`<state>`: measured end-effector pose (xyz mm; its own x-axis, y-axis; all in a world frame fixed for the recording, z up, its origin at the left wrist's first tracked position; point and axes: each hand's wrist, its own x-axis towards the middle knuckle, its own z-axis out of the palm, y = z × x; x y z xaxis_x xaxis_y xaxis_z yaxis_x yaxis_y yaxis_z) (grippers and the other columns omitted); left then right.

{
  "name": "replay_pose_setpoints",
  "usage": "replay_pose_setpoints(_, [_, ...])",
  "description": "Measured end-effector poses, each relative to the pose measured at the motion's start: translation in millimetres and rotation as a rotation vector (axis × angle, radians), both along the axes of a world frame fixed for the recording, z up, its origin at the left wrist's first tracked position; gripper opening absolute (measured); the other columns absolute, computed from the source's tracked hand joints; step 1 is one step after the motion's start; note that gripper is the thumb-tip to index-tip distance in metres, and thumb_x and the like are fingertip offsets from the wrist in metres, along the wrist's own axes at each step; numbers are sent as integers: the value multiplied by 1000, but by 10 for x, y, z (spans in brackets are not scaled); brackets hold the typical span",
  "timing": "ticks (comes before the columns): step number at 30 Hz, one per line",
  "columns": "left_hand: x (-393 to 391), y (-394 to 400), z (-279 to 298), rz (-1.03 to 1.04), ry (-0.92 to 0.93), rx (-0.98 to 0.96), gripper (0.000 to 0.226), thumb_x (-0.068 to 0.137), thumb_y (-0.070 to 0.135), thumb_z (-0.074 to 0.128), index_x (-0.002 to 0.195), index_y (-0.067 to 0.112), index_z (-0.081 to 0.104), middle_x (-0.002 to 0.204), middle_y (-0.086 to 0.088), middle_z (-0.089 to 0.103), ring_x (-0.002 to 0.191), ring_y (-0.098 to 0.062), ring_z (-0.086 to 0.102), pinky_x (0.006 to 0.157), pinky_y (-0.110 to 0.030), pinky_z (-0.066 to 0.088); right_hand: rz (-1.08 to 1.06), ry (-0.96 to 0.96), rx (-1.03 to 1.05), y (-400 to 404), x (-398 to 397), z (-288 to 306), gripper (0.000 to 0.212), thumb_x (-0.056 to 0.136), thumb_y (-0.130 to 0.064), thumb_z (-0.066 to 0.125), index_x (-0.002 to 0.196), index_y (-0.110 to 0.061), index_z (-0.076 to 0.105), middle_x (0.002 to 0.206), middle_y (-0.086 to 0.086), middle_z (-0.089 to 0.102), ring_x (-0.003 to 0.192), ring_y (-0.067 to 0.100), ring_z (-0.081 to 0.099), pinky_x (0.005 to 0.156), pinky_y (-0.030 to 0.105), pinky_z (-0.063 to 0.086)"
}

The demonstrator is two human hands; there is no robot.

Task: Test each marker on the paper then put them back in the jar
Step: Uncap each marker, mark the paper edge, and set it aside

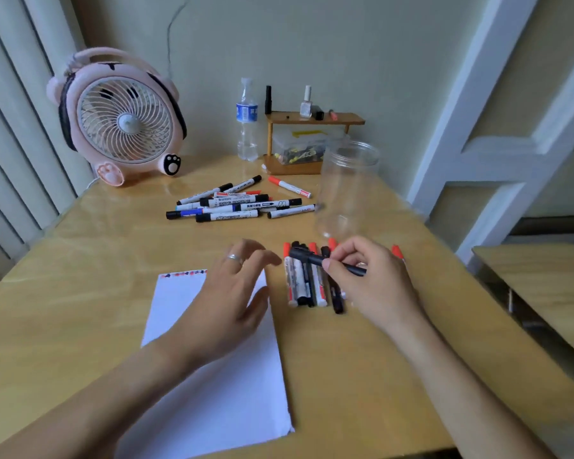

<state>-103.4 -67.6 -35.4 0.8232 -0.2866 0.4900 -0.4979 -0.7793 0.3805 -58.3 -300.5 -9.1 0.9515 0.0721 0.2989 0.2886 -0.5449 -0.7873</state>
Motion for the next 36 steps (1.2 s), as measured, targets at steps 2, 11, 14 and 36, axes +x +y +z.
replay_pose_setpoints(2, [-48, -417, -10, -140, 27, 35, 34, 91, 7, 55, 121, 23, 59, 121, 5, 49, 109, -20, 50, 92, -38, 45, -79, -11, 7, -380, -93, -15, 13, 88, -23, 77, 81, -23, 67, 76, -7, 71, 75, 0, 63, 69, 12, 43])
replay_pose_setpoints(11, [98, -2258, -252, -620, 221, 149, 43, 97, 14, 47, 139, 12, 53, 148, -3, 49, 136, -19, 46, 117, -30, 33, -393, 81, 68, -1976, -447, -151, 9, 90, -22, 75, 86, -23, 67, 84, -6, 71, 86, 9, 66, 77, 31, 51])
replay_pose_setpoints(14, [259, -2681, -338, -635, 252, 132, 44, 99, 13, 51, 143, 13, 51, 153, -1, 46, 141, -16, 41, 120, -23, 27, -498, 91, 47, -2351, -519, -203, 5, 91, -23, 74, 90, -23, 69, 87, -7, 70, 88, 11, 65, 80, 32, 50])
replay_pose_setpoints(36, [504, -3168, -452, -465, 210, 233, 49, 102, 42, 37, 145, 24, 48, 155, 3, 43, 143, -18, 39, 119, -42, 30, -666, 635, -143, -3280, -346, -2039, 32, 98, -14, 66, 129, -11, 62, 109, 4, 58, 99, 28, 59, 79, 30, 46])
